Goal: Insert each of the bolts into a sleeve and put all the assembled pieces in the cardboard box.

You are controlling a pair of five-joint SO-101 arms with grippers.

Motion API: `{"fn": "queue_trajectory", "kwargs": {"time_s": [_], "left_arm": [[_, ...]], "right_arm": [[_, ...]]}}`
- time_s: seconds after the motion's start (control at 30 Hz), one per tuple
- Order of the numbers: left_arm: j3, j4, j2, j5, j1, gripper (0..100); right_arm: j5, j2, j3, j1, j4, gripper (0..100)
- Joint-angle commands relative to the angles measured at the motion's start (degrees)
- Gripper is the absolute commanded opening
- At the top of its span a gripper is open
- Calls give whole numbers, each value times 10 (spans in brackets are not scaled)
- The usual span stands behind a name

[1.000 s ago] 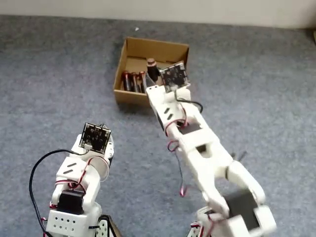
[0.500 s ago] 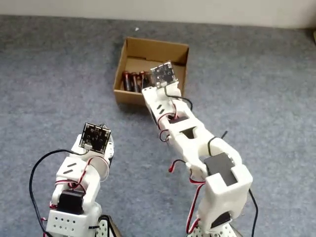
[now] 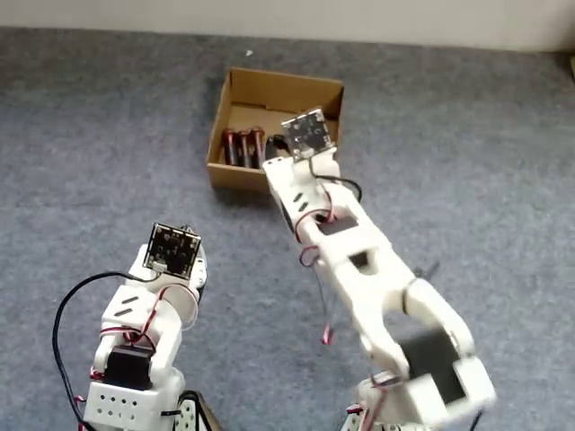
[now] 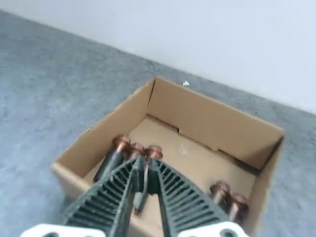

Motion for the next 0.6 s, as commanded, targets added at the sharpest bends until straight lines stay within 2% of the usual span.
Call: {"fn": "queue_trajectory", "kwargs": {"time_s": [0.0, 0.57], "left_arm": [[6, 0, -5, -6, -3, 7], [10, 0, -5, -5, -2, 7]], "right_arm": [[-2, -161, 48, 5, 82, 4], [-5, -684, 369, 6, 301, 4]]}}
